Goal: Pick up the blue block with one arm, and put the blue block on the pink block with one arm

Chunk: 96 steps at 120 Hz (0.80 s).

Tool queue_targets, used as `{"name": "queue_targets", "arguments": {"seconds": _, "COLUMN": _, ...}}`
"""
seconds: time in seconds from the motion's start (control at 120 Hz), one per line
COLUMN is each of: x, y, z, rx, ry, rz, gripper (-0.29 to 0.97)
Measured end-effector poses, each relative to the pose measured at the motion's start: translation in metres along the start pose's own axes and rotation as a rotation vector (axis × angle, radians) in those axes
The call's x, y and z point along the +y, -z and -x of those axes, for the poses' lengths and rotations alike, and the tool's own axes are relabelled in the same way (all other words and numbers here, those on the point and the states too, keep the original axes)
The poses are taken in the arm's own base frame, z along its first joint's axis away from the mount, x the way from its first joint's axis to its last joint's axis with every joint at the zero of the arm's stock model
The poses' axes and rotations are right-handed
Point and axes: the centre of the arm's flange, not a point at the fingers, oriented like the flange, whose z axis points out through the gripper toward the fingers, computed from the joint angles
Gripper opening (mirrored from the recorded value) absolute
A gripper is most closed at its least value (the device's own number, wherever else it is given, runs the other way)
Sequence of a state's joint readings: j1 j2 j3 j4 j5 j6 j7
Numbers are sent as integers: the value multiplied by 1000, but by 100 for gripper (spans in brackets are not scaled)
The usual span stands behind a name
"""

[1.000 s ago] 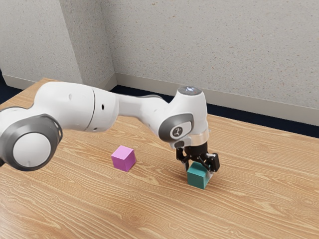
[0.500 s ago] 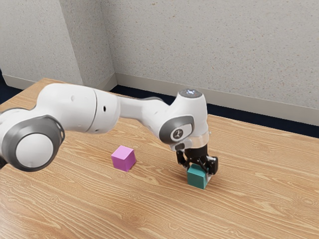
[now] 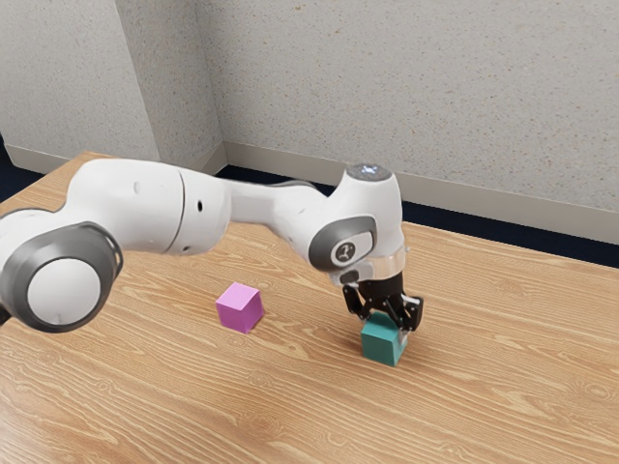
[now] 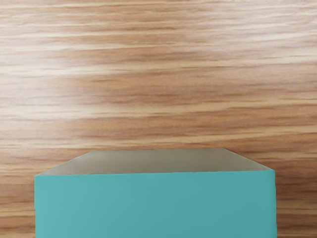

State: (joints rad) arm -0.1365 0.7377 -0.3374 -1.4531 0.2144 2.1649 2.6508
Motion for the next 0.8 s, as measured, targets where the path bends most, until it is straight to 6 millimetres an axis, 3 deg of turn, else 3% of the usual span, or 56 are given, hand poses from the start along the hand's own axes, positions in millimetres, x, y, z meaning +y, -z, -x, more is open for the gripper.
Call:
{"name": "queue_targets", "arguments": {"seconds": 0.167, "x": 0, "y": -9, "z": -1, "rx": 13, "ry": 4, "rz": 1, "gripper": 42}}
{"name": "queue_targets", "arguments": {"seconds": 0.542, "x": -1, "y": -9, "z": -1, "rx": 13, "ry": 12, "rz": -11, "gripper": 31}}
{"name": "queue_targets", "arguments": {"seconds": 0.8, "x": -1, "y": 5, "z": 0, "rx": 2, "ry": 8, "rz": -15, "gripper": 29}}
